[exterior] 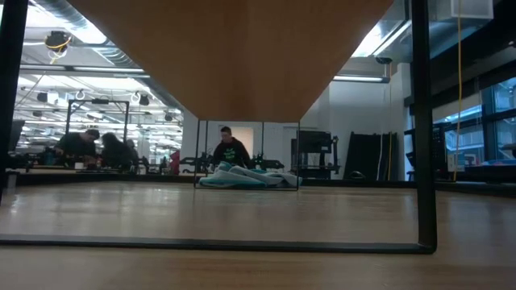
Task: Stack small to large cups/mugs on shelf
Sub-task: Return to Home Position
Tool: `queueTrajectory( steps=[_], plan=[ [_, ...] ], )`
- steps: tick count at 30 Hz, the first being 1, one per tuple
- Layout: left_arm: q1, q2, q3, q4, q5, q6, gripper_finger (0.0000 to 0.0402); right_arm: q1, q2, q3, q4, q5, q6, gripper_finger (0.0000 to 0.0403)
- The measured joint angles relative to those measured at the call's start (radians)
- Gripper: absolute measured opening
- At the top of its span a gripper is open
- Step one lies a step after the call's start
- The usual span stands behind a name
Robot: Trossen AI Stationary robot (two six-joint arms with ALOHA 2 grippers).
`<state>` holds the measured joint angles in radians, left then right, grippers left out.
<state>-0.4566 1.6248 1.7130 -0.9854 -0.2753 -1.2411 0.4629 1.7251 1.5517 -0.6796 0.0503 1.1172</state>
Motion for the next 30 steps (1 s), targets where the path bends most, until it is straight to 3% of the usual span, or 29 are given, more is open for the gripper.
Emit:
queueTrajectory(
  steps=[6,12,15,19,21,23,26,30],
  plan=[
    [-0.052,-0.071,0.0,0.01,-0.125,0.069,0.0078,0.0,-0.066,0.001,-0.055,0.009,-0.001,0.001],
    [-0.1,-0.168,0.0,0.015,-0.229,0.111,0.0078,-0.006,-0.24,0.002,-0.071,0.053,-0.068,0.001],
    [-0.106,-0.229,0.0,-0.006,-0.222,0.172,0.0078,-0.009,-0.361,0.002,-0.012,0.064,-0.187,0.001],
    [-0.106,-0.313,0.0,0.043,-0.116,0.166,0.0078,-0.008,-0.517,0.005,0.05,0.064,-0.361,0.001],
    [-0.125,-0.336,0.0,0.138,-0.151,0.286,0.0078,-0.006,-0.576,0.005,0.054,0.064,-0.357,0.001],
    [-0.16,-0.338,0.0,0.269,-0.164,0.528,0.0078,0.016,-0.611,0.005,0.086,0.105,-0.337,0.001],
    [-0.205,-0.32,-0.021,0.493,-0.171,0.813,0.0079,0.072,-0.618,-0.003,0.162,0.153,-0.456,0.001],
    [-0.206,-0.303,-0.158,0.845,-0.084,1.054,0.0085,0.109,-0.586,-0.125,0.387,0.146,-0.59,0.0016]
  ],
)
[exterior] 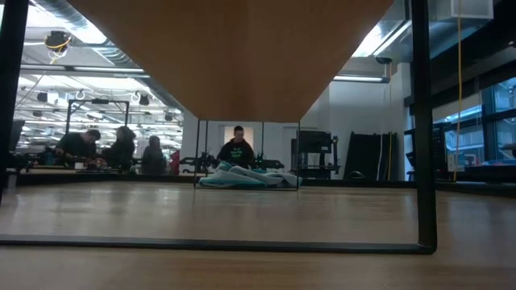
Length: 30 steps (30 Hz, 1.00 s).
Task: Stack small to large cups/mugs on shelf
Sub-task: Return to Home Position
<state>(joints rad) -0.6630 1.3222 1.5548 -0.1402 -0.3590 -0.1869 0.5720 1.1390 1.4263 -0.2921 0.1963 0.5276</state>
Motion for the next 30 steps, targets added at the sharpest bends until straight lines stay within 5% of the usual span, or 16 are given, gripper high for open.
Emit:
queueTrajectory(
  steps=[6,17,30],
  plan=[
    [0.109,-0.045,-0.294,0.424,0.265,0.116,0.0083,-0.053,-0.024,-0.334,0.513,-0.176,-0.117,0.0032],
    [0.548,-0.41,-0.587,0.256,0.585,0.114,0.0082,-0.338,-0.541,-0.613,0.293,-0.353,-0.222,0.0049],
    [0.636,-0.688,-1.1,0.548,0.5,-0.042,0.008,-0.348,-0.82,-0.982,0.447,-0.229,-0.21,0.0049]
  ],
)
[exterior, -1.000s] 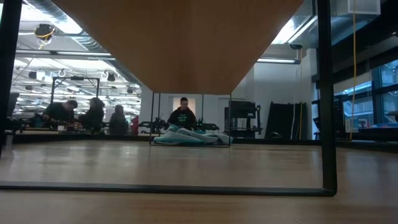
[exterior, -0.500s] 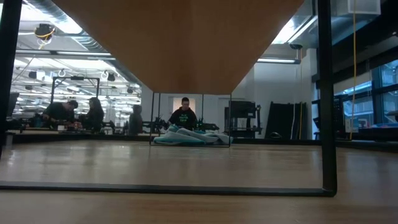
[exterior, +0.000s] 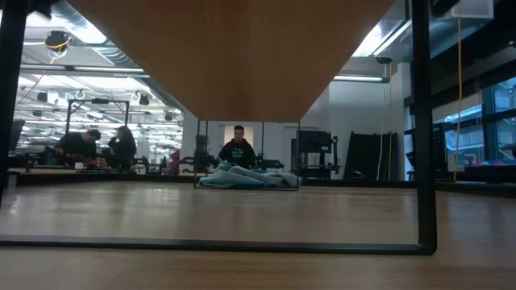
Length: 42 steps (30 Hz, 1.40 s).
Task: Stack small to large cups/mugs on shelf
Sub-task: Return to Home Position
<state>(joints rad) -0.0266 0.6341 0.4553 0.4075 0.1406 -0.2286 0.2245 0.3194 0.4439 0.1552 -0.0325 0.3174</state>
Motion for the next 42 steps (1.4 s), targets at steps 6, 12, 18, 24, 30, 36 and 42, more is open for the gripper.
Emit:
queueTrajectory(
  steps=[6,12,18,24,30,36,42],
  plan=[
    [0.057,-0.137,-0.166,0.072,-0.001,-0.053,0.008,0.0,-0.121,-0.158,0.138,0.029,0.015,0.0049],
    [0.094,-0.255,-0.287,0.079,-0.034,-0.108,0.008,0.0,-0.272,-0.307,0.174,0.066,0.031,0.0049],
    [0.108,-0.332,-0.383,0.078,-0.057,-0.161,0.008,-0.001,-0.314,-0.438,0.306,0.073,0.047,0.0049],
    [0.11,-0.375,-0.447,0.02,-0.139,-0.213,0.008,-0.02,-0.317,-0.437,0.277,0.117,0.042,0.0049],
    [0.11,-0.375,-0.447,-0.043,-0.15,-0.131,0.008,-0.031,-0.316,-0.437,0.261,0.121,-0.098,0.0049],
    [0.11,-0.376,-0.447,-0.167,-0.14,-0.158,0.008,-0.034,-0.316,-0.437,0.114,0.121,-0.269,0.0049],
    [0.11,-0.375,-0.447,-0.217,-0.14,-0.232,0.008,-0.034,-0.316,-0.437,-0.099,0.123,-0.195,0.0049]
  ],
)
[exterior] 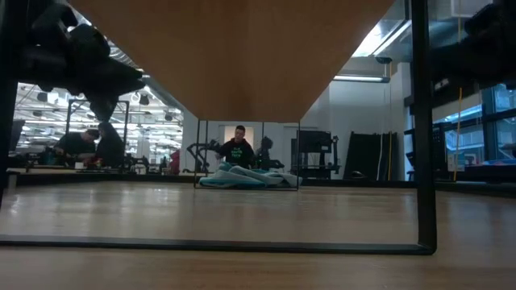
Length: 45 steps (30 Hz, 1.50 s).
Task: Stack small to large cups/mugs on shelf
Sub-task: Return to Home Position
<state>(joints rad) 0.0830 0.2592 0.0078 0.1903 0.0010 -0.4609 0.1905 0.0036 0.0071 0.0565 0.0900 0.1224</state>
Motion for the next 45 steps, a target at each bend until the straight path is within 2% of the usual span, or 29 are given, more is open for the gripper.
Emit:
queueTrajectory(
  steps=[2,5,11,19,22,27,31,45],
  plan=[
    [0.0,0.0,0.0,-0.026,0.0,0.0,0.008,0.0,0.0,0.0,-0.021,-0.009,0.011,0.0049],
    [0.0,0.0,0.0,-0.068,0.0,-0.001,0.008,0.0,0.0,0.0,0.006,-0.052,-0.079,0.0049],
    [0.0,0.0,0.0,-0.073,0.0,0.0,0.008,0.0,0.0,0.0,0.012,-0.053,-0.135,0.0049],
    [0.0,0.0,0.0,-0.072,0.0,-0.001,0.008,0.0,0.0,0.0,-0.006,0.049,-0.197,0.0049],
    [0.0,0.0,0.0,-0.071,0.0,0.0,0.008,0.0,0.0,0.0,-0.009,0.034,-0.13,0.0049],
    [0.0,0.0,0.0,-0.071,0.0,0.0,0.008,0.0,0.002,0.0,-0.022,-0.183,0.18,0.0049],
    [0.0,0.0,0.0,-0.071,0.001,0.0,0.008,0.0,0.0,0.0,-0.012,-0.241,0.318,0.0049],
    [0.0,0.0,0.0,-0.07,0.0,0.0,0.008,0.0,0.0,0.0,-0.011,-0.241,0.343,0.0049]
  ],
)
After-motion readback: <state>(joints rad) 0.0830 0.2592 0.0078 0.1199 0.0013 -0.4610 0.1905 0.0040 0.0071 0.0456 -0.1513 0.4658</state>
